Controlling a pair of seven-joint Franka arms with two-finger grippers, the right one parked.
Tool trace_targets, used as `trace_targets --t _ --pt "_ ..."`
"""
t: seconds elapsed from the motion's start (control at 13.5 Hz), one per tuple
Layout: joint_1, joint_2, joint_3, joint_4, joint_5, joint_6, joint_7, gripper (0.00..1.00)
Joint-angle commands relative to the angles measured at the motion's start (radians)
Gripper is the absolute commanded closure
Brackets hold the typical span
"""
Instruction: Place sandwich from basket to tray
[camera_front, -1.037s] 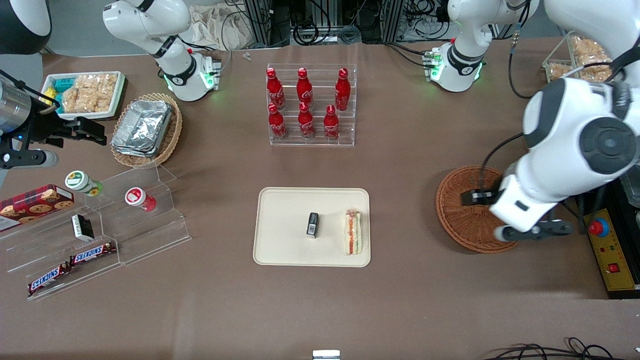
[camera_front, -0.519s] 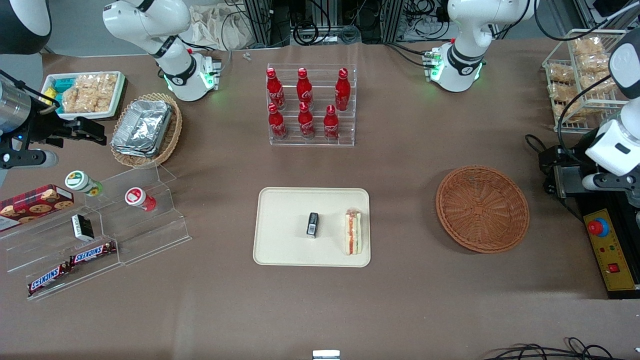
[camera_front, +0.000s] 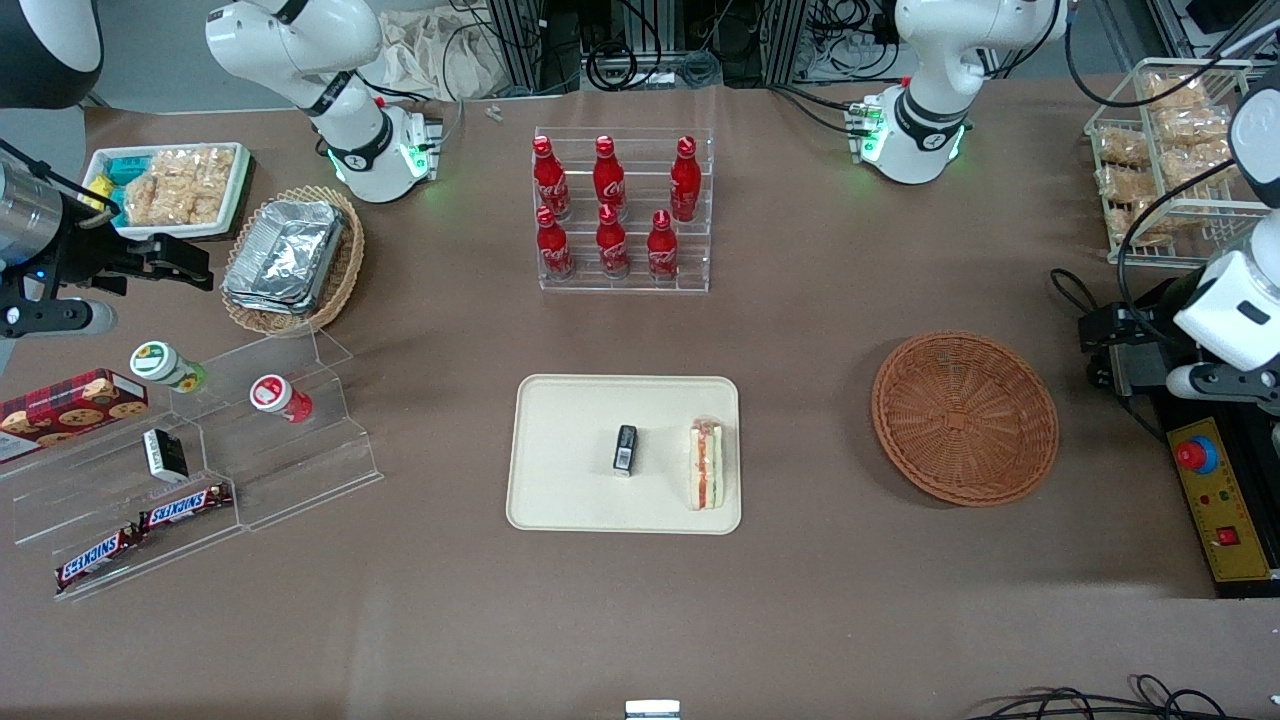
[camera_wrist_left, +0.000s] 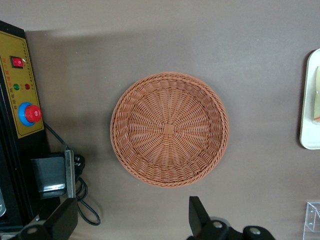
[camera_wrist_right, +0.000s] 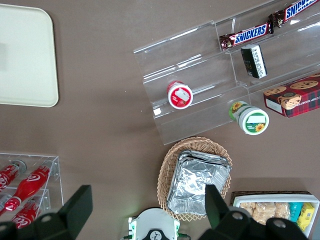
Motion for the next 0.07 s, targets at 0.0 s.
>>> trace_targets --t 0.0 --pt "0.062 0.032 -0.081 0.056 -0.013 -0.045 -0.009 0.0"
